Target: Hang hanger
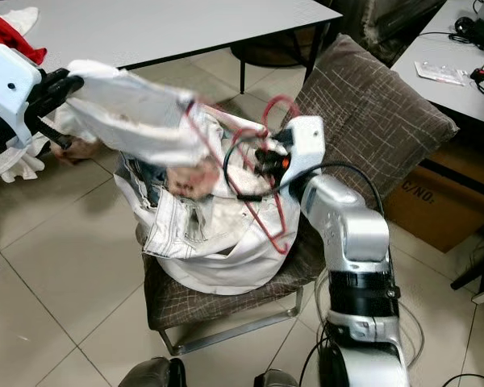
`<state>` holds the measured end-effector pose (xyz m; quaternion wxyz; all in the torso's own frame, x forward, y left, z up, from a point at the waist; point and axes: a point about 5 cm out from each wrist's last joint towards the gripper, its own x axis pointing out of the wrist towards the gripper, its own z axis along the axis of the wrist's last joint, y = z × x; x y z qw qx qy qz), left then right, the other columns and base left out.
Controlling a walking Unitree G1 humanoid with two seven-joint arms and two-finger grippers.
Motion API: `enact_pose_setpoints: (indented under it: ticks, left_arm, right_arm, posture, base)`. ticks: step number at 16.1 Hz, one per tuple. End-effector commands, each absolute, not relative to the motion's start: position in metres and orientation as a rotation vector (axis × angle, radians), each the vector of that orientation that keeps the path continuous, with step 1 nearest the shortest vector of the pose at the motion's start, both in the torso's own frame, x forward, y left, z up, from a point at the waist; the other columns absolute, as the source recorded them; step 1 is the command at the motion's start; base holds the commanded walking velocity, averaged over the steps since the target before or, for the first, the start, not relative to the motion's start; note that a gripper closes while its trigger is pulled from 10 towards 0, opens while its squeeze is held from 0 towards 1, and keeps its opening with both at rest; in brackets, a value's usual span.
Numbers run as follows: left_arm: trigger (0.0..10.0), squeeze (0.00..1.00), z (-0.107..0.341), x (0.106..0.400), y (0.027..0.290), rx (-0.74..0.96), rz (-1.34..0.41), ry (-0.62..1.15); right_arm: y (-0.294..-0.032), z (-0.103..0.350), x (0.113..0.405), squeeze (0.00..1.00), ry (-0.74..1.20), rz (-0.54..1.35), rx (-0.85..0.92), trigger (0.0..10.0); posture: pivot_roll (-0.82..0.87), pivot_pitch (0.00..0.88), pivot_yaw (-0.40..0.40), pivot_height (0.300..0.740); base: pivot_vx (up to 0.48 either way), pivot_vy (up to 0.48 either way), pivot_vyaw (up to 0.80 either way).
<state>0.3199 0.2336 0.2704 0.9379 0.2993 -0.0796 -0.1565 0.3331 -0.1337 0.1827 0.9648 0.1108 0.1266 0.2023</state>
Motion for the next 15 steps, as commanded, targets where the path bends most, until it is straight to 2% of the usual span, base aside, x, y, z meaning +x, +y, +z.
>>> enact_pose_setpoints:
  ticks: [1,3,5,7,10,12,15]
  left_arm:
    - [10.0,0.00,0.280,0.319,0.235,0.623,-0.292,-0.203]
    - [10.0,0.00,0.271,0.319,0.229,0.594,-0.254,-0.211]
    - [10.0,0.00,0.265,0.323,0.220,0.538,-0.196,-0.227]
    - [10.0,0.00,0.253,0.323,0.201,0.475,-0.261,-0.209]
    - [10.0,0.00,0.237,0.320,0.180,0.450,-0.339,-0.165]
    - [10.0,0.00,0.236,0.322,0.173,0.430,-0.327,-0.163]
    - [10.0,0.00,0.240,0.325,0.172,0.418,-0.315,-0.174]
  right_arm:
    - [-0.143,0.191,0.336,0.00,0.228,0.338,0.297,10.0]
    - [-0.147,0.210,0.339,0.00,0.114,0.299,0.209,10.0]
    - [-0.151,0.229,0.344,0.00,0.062,0.212,0.534,10.0]
    - [-0.155,0.232,0.347,0.00,0.079,0.164,0.681,10.0]
    - [-0.145,0.227,0.341,0.00,0.120,0.239,0.384,10.0]
    - [-0.135,0.210,0.333,0.00,0.243,0.293,0.416,10.0]
    - [-0.127,0.202,0.326,0.00,0.318,0.331,0.502,10.0]
  posture:
    - [-0.01,0.045,-0.012,0.740]
    - [-0.01,0.048,-0.010,0.740]
    - [-0.01,0.050,-0.010,0.740]
    - [-0.01,0.051,-0.011,0.740]
    - [-0.02,0.055,-0.007,0.740]
    - [-0.01,0.053,-0.008,0.740]
    - [-0.01,0.051,-0.009,0.740]
  base:
    - [0.000,0.000,0.00]
    - [0.000,0.000,0.00]
    - [0.000,0.000,0.00]
    - [0.000,0.000,0.00]
    - [0.000,0.000,0.00]
    - [0.000,0.000,0.00]
    - [0.000,0.000,0.00]
